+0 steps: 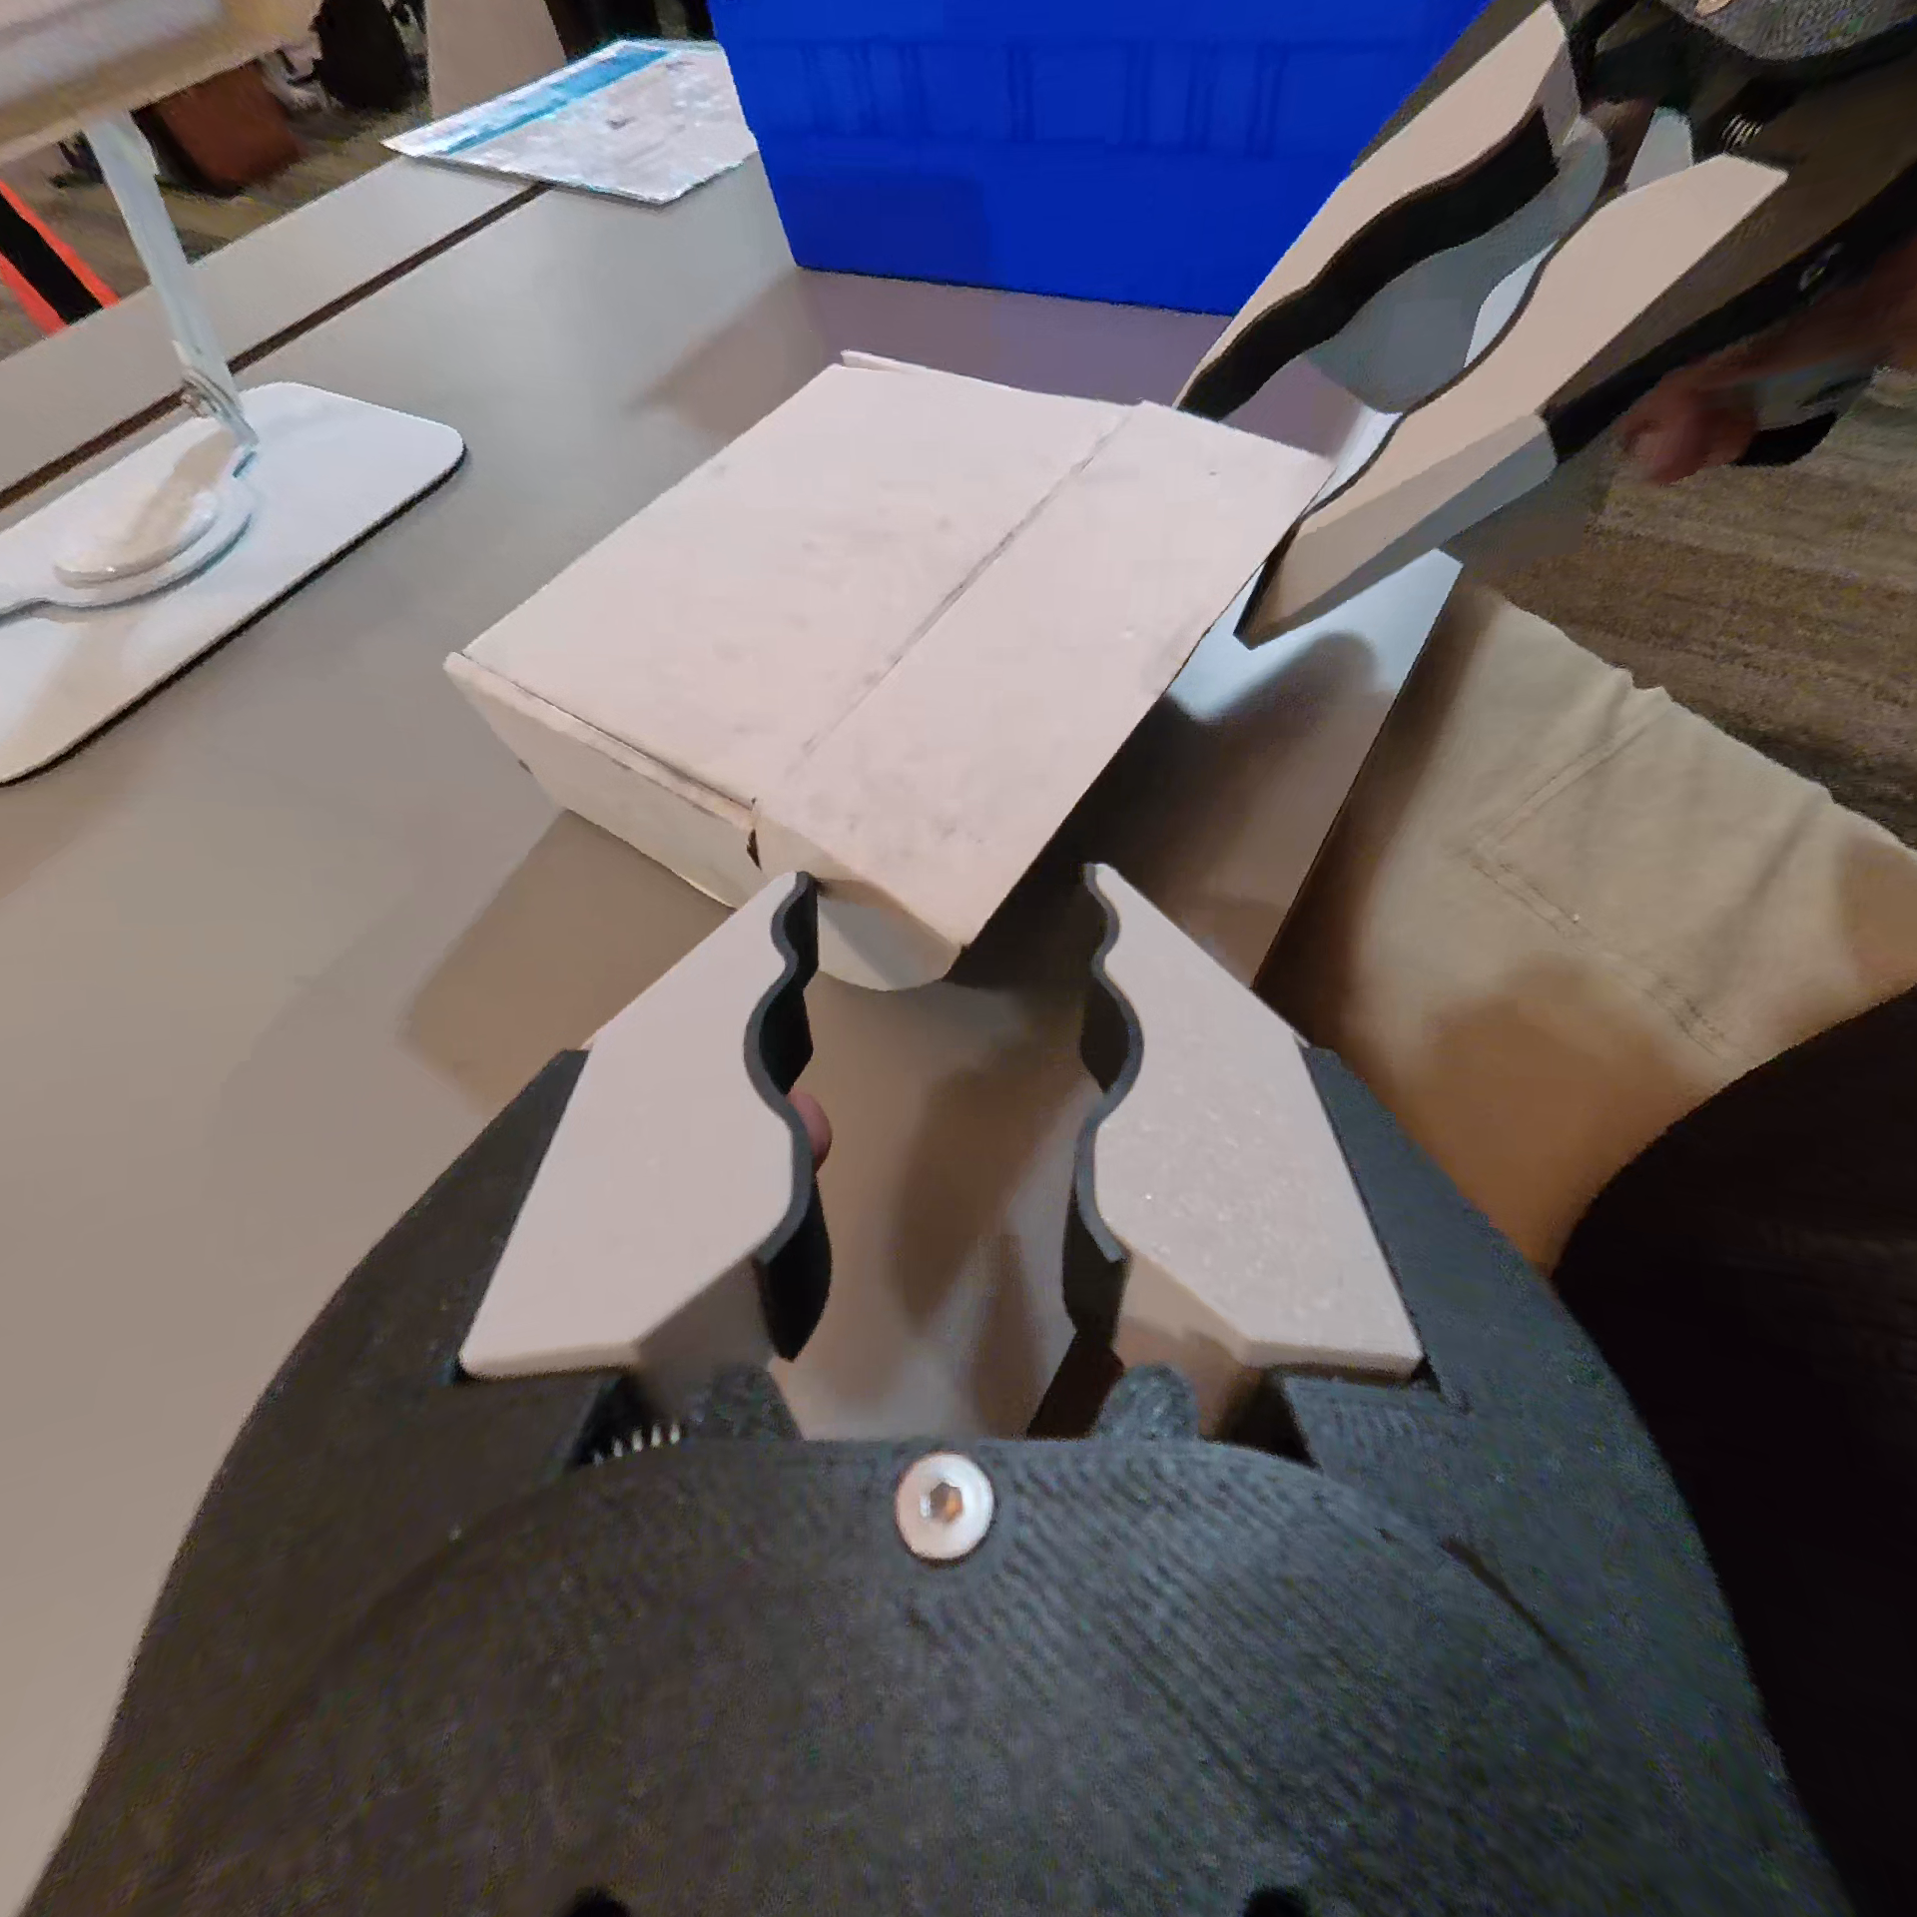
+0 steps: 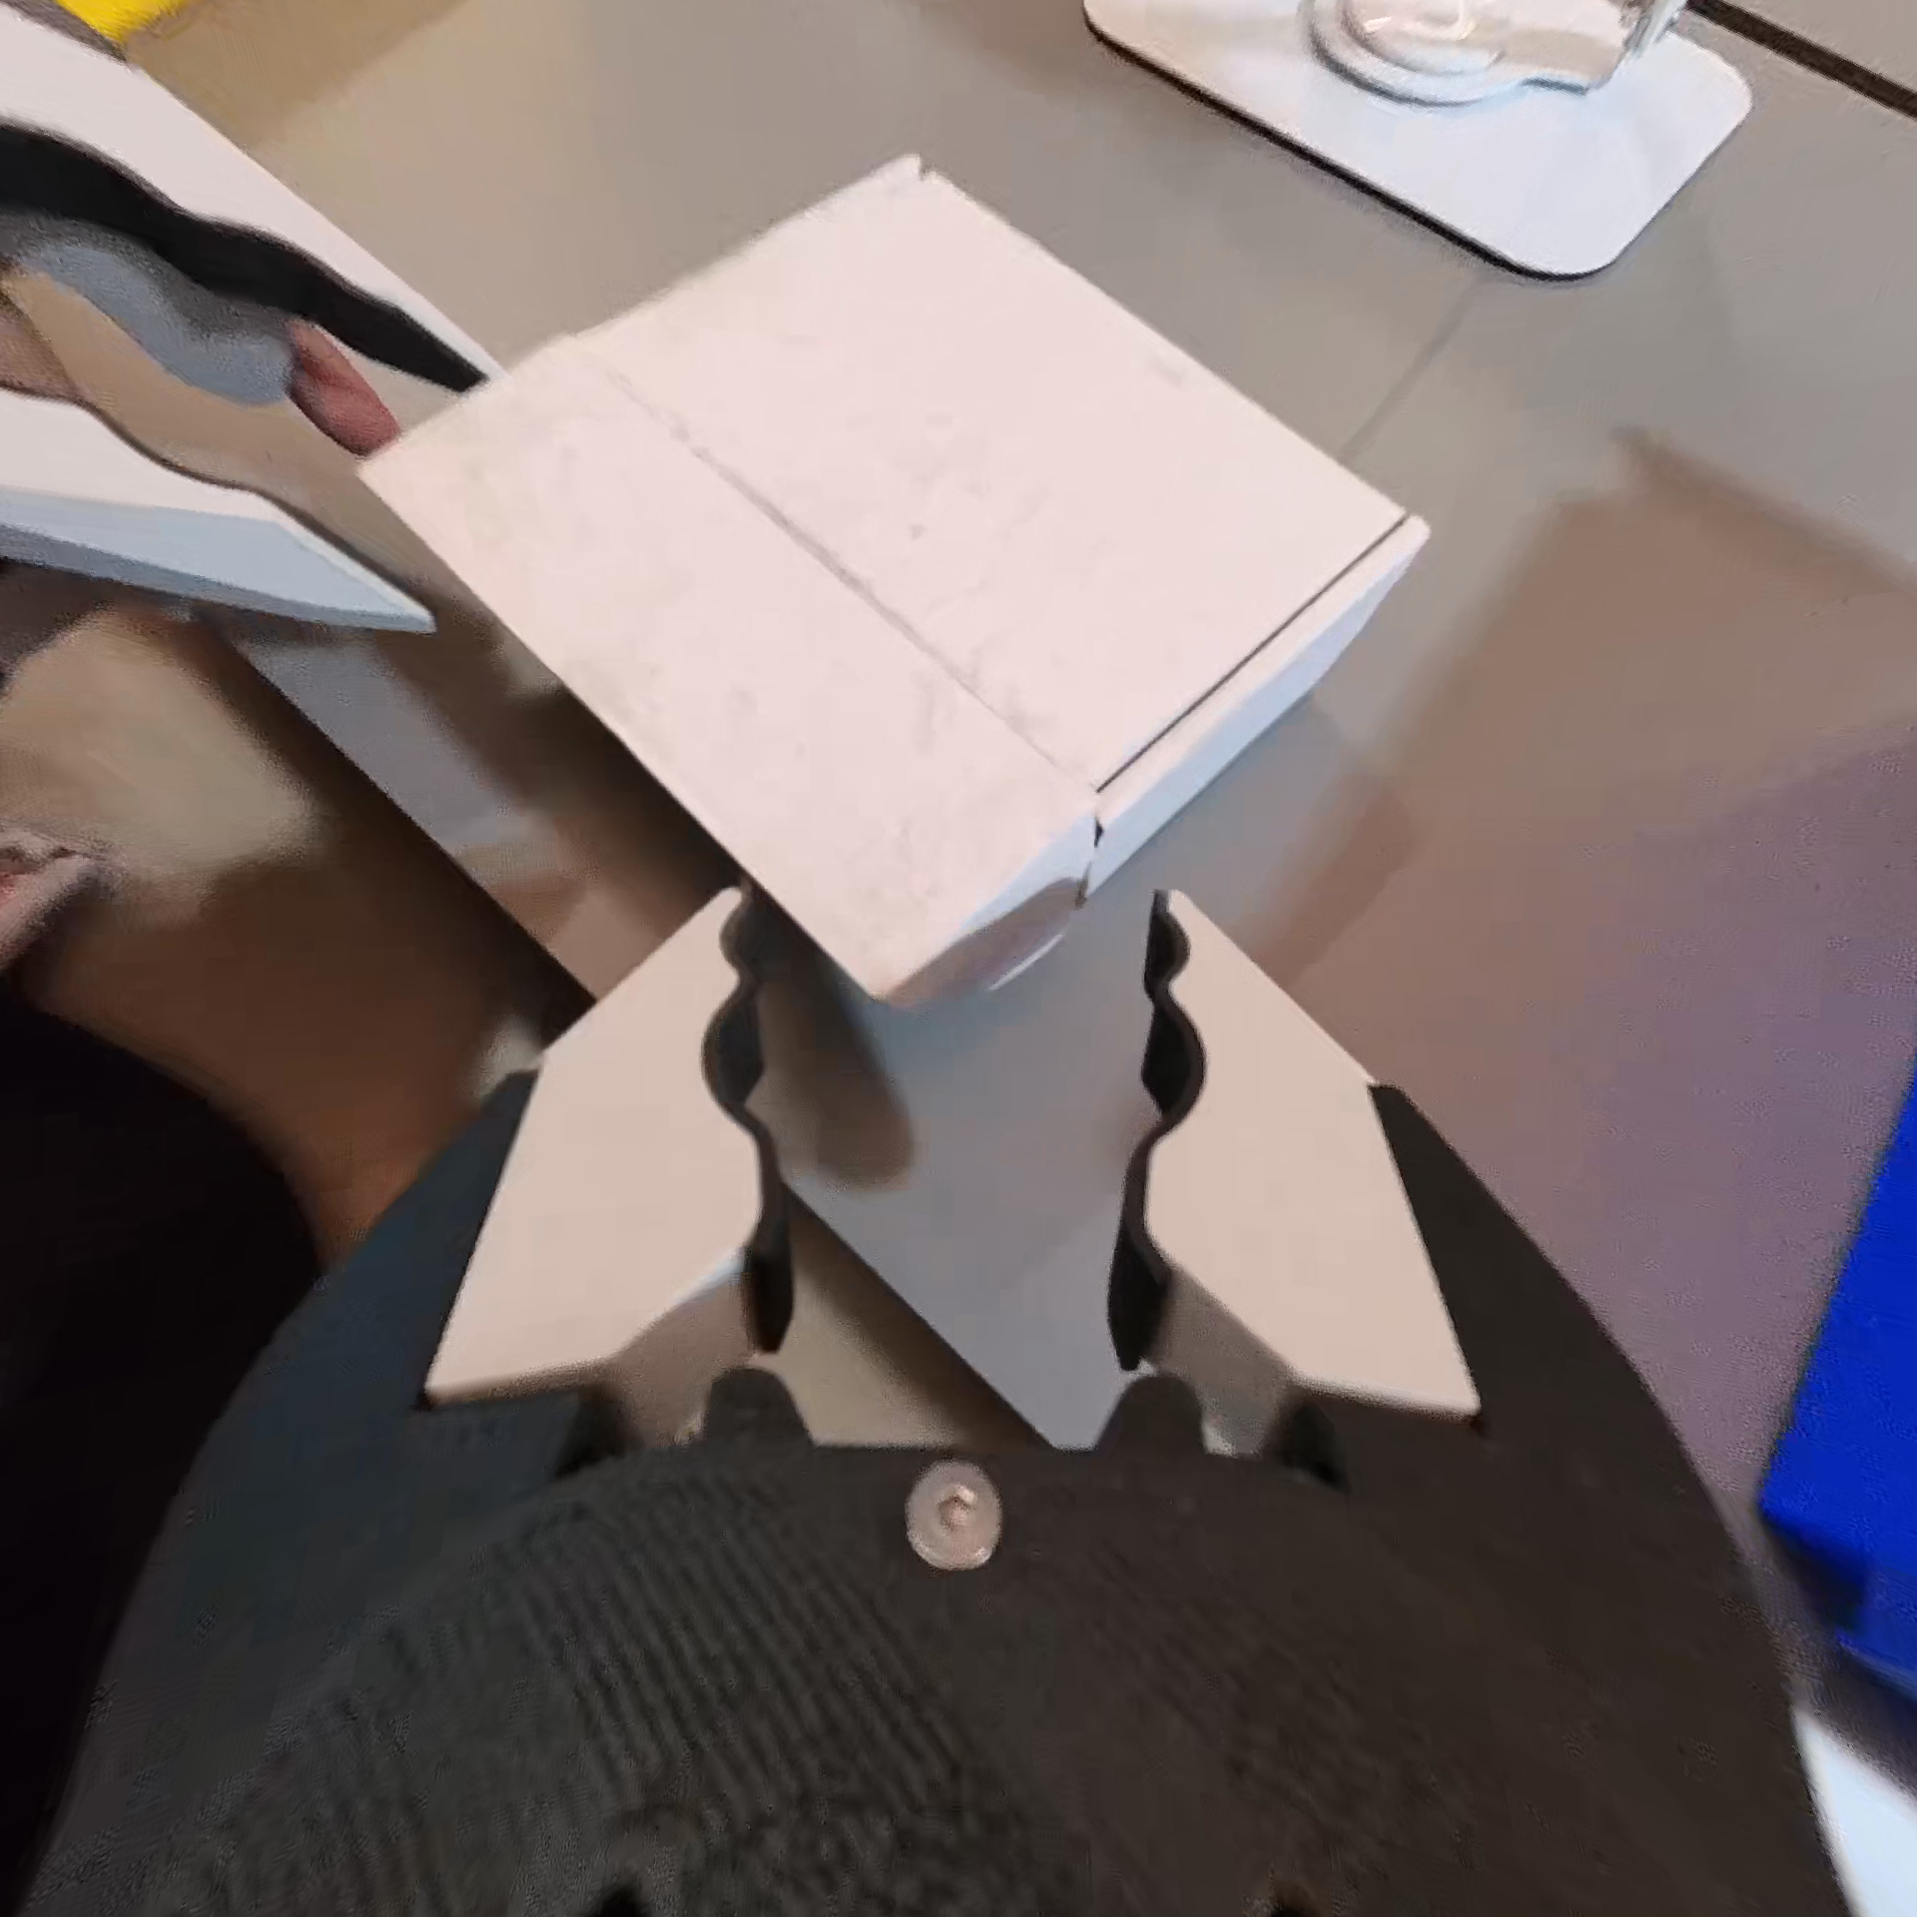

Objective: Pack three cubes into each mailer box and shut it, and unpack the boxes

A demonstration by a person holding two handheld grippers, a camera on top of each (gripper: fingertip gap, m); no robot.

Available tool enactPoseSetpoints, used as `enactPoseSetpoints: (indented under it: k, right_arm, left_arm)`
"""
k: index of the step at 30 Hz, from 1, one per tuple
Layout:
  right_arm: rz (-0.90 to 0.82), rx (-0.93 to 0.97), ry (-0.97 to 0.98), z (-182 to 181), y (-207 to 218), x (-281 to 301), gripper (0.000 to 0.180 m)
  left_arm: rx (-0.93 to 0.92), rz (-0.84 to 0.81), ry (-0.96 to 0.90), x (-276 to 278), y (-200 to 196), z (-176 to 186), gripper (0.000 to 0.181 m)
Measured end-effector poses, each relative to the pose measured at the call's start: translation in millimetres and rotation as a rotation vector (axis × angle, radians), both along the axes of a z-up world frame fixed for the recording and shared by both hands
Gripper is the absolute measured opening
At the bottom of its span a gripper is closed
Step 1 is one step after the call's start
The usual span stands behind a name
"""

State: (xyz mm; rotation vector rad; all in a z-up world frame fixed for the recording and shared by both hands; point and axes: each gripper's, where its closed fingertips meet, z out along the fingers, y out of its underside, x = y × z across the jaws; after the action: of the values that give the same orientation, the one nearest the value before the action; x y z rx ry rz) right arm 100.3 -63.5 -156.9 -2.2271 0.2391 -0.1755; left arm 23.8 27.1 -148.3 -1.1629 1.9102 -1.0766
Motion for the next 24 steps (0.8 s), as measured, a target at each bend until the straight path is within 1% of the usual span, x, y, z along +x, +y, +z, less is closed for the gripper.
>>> enactPoseSetpoints:
  k: [2,5,7,9,13,15,17,20,24]
  right_arm:
    - [0.026,0.064,0.049,11,0,-5,0.083]
    - [0.041,0.115,0.114,18,-4,-9,0.082]
    - [0.040,0.077,0.120,10,-9,-9,0.082]
    - [0.049,0.026,0.086,0,-13,-10,0.081]
    - [0.065,-0.013,-0.054,0,-10,-9,0.062]
    - [0.082,-0.035,-0.094,-2,-9,-13,0.051]
    - [0.081,-0.050,-0.130,-1,-8,-14,0.043]
    - [0.065,-0.044,-0.157,5,-10,-11,0.024]
    - [0.060,-0.004,-0.069,6,-10,-12,0.026]
  left_arm:
    - [-0.050,-0.008,0.010,-2,-2,4,0.051]
    - [-0.109,-0.001,0.014,-2,2,8,0.052]
    - [-0.085,0.007,0.026,-1,7,4,0.054]
    - [-0.013,0.016,0.036,-1,13,-4,0.055]
    - [0.080,0.017,0.016,1,14,-10,0.044]
    - [0.092,0.002,0.004,0,10,-8,0.030]
    - [0.097,-0.004,-0.007,-1,8,-5,0.027]
    - [0.059,-0.004,-0.025,-2,7,4,0.022]
    - [-0.019,-0.011,-0.001,-3,6,6,0.022]
